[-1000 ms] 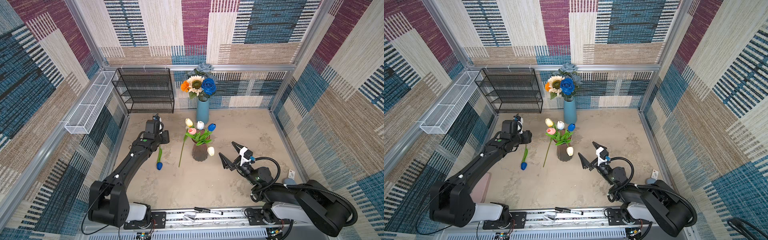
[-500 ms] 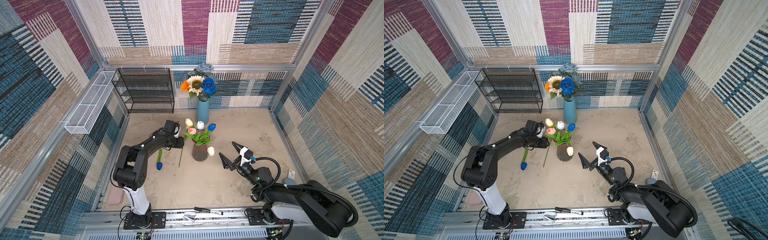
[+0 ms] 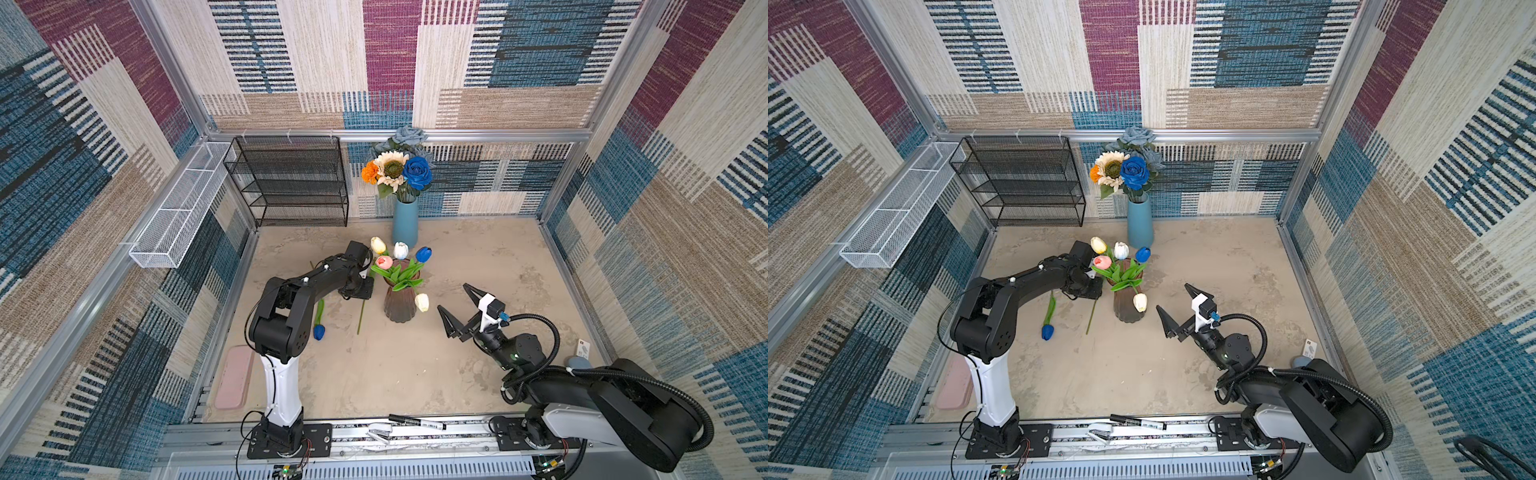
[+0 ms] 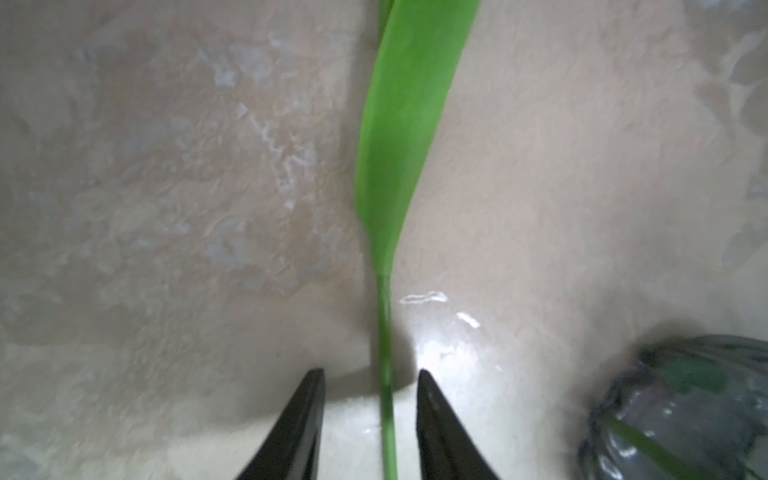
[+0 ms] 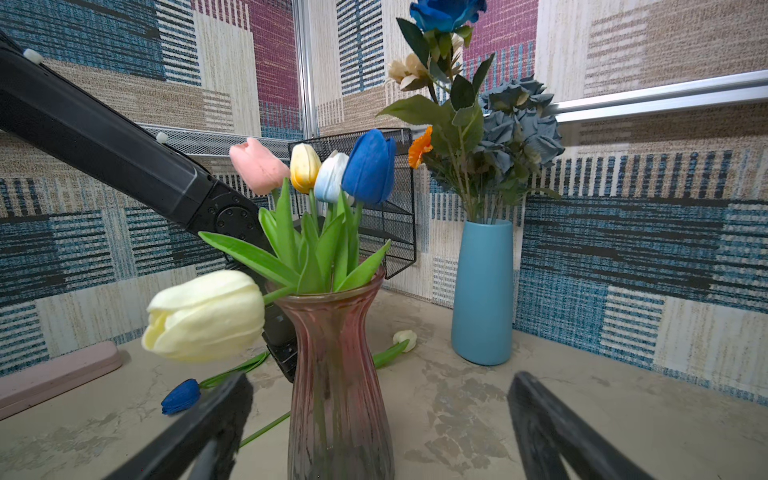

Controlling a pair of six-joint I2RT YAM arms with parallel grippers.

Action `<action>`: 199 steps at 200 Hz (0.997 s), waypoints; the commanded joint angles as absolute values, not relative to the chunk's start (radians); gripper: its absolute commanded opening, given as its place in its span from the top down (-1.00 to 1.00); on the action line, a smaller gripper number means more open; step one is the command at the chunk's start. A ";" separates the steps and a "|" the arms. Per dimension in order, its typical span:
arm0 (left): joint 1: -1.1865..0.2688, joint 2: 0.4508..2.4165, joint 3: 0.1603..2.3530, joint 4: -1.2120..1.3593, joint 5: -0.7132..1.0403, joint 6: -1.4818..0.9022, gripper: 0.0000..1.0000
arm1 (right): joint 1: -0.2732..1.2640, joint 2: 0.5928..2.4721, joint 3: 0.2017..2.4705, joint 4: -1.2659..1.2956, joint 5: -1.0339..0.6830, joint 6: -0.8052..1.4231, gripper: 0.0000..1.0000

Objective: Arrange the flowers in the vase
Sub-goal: 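Close the left gripper on the white tulip stem and lift it upright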

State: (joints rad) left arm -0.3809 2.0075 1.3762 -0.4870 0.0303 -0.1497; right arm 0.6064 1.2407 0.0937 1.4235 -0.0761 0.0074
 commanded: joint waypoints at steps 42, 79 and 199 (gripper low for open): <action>-0.381 2.023 1.366 -0.560 -0.156 -0.173 0.78 | 0.607 1.230 0.094 1.471 -0.058 0.014 -0.99; -0.351 2.000 1.345 -0.565 -0.119 -0.189 1.00 | 0.606 1.228 0.095 1.468 -0.058 0.014 -0.99; -0.358 1.230 0.943 -0.133 -0.249 -0.200 1.00 | 0.607 1.230 0.094 1.468 -0.049 0.014 -0.99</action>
State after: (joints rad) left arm -0.3454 1.3705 1.0000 -0.3187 -0.1917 -0.1913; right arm 0.6064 1.2339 0.0937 1.4235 -0.0597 0.0074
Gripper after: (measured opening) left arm 0.063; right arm 0.995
